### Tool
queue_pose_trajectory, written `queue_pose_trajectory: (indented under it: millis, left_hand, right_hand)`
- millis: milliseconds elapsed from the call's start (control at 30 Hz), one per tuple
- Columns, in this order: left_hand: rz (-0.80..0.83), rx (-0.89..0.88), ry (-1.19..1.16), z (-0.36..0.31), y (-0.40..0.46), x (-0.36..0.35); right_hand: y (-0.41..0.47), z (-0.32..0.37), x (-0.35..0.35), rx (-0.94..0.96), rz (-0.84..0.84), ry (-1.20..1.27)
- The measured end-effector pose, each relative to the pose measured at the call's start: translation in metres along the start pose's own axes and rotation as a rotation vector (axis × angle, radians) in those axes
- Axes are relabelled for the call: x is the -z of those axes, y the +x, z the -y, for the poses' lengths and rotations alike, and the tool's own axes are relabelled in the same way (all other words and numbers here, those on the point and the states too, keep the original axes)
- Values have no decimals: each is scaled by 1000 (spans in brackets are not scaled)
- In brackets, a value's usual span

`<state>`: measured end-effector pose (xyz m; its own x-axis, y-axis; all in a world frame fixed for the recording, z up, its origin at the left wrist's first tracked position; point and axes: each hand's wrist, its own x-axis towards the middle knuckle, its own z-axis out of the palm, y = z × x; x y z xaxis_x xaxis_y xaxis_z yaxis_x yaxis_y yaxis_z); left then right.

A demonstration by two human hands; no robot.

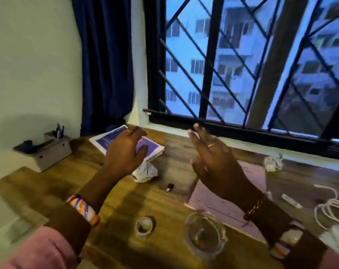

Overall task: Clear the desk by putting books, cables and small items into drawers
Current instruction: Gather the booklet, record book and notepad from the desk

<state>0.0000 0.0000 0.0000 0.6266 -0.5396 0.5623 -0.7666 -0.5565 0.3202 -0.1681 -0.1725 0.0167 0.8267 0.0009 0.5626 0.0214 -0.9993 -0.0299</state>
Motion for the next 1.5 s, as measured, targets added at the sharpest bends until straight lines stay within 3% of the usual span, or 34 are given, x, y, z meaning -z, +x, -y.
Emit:
queue_pose_trajectory:
  millis: [67, 167, 267, 367, 467, 600, 867, 967, 1067, 1200, 1400, 1500]
  left_hand:
    - [96, 67, 24, 38, -7, -7]
    - [368, 147, 117, 91, -22, -20]
    - [570, 89, 116, 121, -26, -33]
    - [648, 95, 141, 143, -28, -54]
    - [672, 137, 158, 153, -26, -75]
    - [661, 91, 170, 159, -22, -90]
    - [376, 133, 127, 165, -48, -64]
    - [283, 182, 164, 166, -67, -46]
    - [344, 332, 298, 168, -81, -37]
    - [342, 432, 419, 159, -86, -34]
    - [311, 600, 283, 156, -98, -47]
    - [294, 606, 275, 159, -104, -50]
  right_hand:
    - [10, 11, -29, -7, 287, 77]
    - [15, 26, -68, -33, 577, 107]
    - [19, 45, -94, 33, 718, 174]
    - [18, 63, -110, 147, 843, 326]
    - [15, 80, -125, 259, 933, 290]
    - [14, 85, -141, 232, 930, 231]
    - [26, 69, -148, 99, 819, -127]
    - [27, 66, -145, 22, 697, -157]
    - [30, 70, -145, -9, 569, -56]
    - [43, 79, -157, 7, 597, 76]
    - [52, 77, -158, -161, 536, 540]
    - [53, 58, -153, -178, 440, 497]
